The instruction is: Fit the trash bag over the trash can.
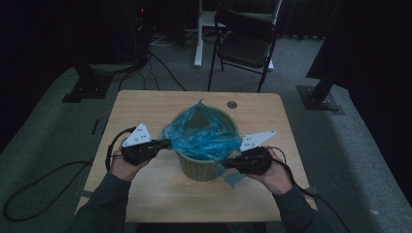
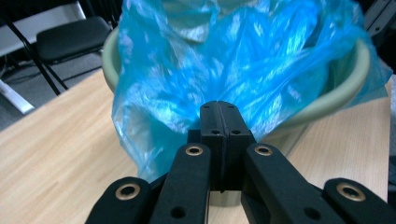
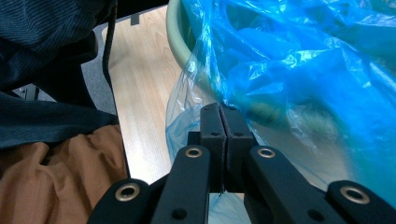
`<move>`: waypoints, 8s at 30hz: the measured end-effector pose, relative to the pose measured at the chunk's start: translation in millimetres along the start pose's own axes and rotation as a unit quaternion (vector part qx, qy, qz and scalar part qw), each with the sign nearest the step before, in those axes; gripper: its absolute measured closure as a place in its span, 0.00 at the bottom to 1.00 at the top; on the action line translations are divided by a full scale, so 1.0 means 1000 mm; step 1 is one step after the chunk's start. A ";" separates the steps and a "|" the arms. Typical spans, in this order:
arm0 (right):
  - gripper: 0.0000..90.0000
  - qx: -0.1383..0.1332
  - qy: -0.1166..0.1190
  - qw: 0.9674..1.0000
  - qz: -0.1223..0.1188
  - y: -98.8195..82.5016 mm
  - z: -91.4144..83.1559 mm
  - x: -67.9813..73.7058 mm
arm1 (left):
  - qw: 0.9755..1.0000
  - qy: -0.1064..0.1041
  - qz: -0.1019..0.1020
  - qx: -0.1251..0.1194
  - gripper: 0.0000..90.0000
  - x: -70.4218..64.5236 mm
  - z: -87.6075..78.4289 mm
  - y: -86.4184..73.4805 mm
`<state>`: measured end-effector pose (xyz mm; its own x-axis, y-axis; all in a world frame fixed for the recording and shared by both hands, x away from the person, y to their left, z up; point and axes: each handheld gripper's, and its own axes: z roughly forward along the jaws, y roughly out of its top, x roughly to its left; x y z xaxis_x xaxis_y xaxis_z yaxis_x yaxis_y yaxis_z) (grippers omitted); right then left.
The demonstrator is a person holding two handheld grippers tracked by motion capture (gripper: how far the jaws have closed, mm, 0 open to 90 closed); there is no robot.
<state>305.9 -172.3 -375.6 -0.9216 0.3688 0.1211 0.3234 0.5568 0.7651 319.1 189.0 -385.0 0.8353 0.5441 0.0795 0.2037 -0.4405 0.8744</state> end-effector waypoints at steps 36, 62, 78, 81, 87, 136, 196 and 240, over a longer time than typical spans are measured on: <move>1.00 0.046 -0.021 0.998 0.026 -0.017 0.018 -0.013 | 0.999 -0.026 -0.026 0.004 1.00 -0.002 0.013 -0.015; 0.99 0.050 -0.028 0.998 0.026 -0.020 0.017 -0.014 | 0.999 -0.018 -0.011 -0.048 0.75 -0.002 -0.008 -0.005; 0.99 0.051 -0.025 0.998 0.021 -0.021 0.018 -0.012 | 0.999 0.000 0.005 -0.039 0.43 -0.005 0.011 0.019; 0.99 0.051 -0.025 0.998 0.021 -0.021 0.018 -0.012 | 0.999 0.003 0.012 -0.047 0.43 -0.006 0.012 0.023; 0.99 0.051 -0.024 0.998 0.019 -0.020 0.018 -0.011 | 1.000 0.005 0.017 -0.024 0.43 -0.006 0.022 0.024; 1.00 0.027 -0.026 0.999 0.018 -0.021 0.006 -0.009 | 0.994 -0.018 -0.099 -0.047 0.95 0.004 0.016 -0.038; 0.94 -0.032 -0.074 0.995 0.064 -0.018 -0.025 -0.035 | 0.990 -0.023 -0.123 -0.070 0.88 0.014 0.003 -0.032; 1.00 -0.029 -0.128 0.988 0.087 -0.016 -0.023 -0.065 | 0.993 0.009 -0.076 -0.088 0.59 -0.001 -0.004 -0.003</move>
<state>356.0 -222.3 -381.0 -0.7661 0.6355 0.0965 0.4533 0.4277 0.7820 315.6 192.8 -385.2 0.7920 0.6083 -0.0519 0.2326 -0.2220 0.9469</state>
